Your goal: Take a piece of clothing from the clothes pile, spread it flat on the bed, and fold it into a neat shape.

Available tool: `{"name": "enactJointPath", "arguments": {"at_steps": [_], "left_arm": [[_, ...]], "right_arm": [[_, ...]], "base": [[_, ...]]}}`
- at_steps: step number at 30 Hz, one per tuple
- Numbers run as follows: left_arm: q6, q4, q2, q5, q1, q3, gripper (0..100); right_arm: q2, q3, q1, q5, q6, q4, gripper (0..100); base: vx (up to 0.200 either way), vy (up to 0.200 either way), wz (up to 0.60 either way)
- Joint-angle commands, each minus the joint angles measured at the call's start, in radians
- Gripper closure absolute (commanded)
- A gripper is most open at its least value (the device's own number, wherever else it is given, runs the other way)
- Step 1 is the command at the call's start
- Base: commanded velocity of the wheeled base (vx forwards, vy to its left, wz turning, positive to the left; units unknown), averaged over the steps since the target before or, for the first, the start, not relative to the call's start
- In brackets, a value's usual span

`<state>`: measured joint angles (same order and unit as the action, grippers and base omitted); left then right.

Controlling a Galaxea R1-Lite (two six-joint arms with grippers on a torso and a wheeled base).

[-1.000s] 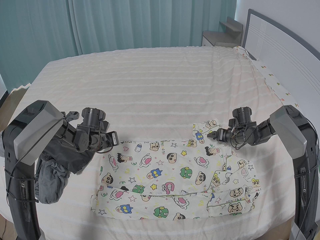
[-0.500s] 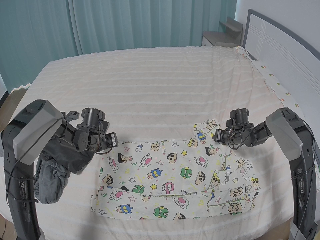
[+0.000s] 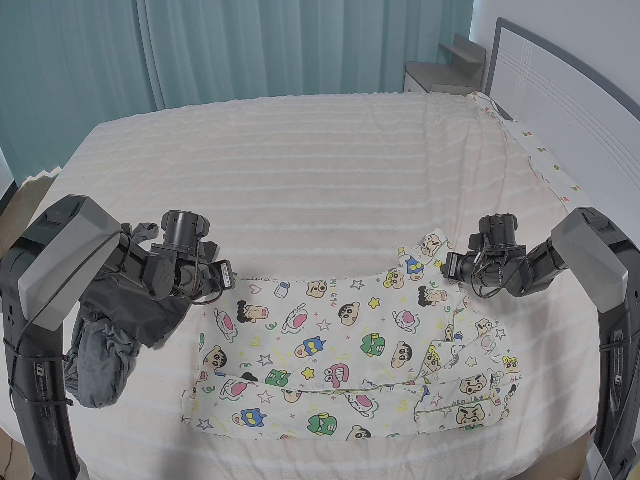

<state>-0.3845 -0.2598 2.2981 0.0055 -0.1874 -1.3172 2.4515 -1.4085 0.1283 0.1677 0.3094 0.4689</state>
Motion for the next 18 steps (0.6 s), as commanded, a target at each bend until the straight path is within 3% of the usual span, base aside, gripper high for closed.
{"name": "enactJointPath", "arguments": {"at_steps": [1, 7, 8, 18], "left_arm": [[-0.001, -0.001, -0.019, 0.002, 0.002, 0.003, 100], [-0.001, -0.001, -0.012, 0.004, -0.001, 0.003, 100], [-0.001, -0.001, -0.012, 0.004, -0.001, 0.003, 100], [-0.001, -0.001, -0.011, 0.004, 0.000, 0.004, 100]], "right_arm": [[-0.039, 0.043, -0.004, 0.000, -0.004, 0.025, 100], [-0.019, 0.054, -0.004, 0.000, -0.009, 0.022, 100], [-0.019, 0.054, -0.004, 0.000, -0.009, 0.022, 0], [-0.026, 0.056, 0.010, 0.038, 0.007, 0.043, 0]], "base": [[0.000, 0.000, 0.00], [0.000, 0.000, 0.00], [0.000, 0.000, 0.00], [0.000, 0.000, 0.00]]}}
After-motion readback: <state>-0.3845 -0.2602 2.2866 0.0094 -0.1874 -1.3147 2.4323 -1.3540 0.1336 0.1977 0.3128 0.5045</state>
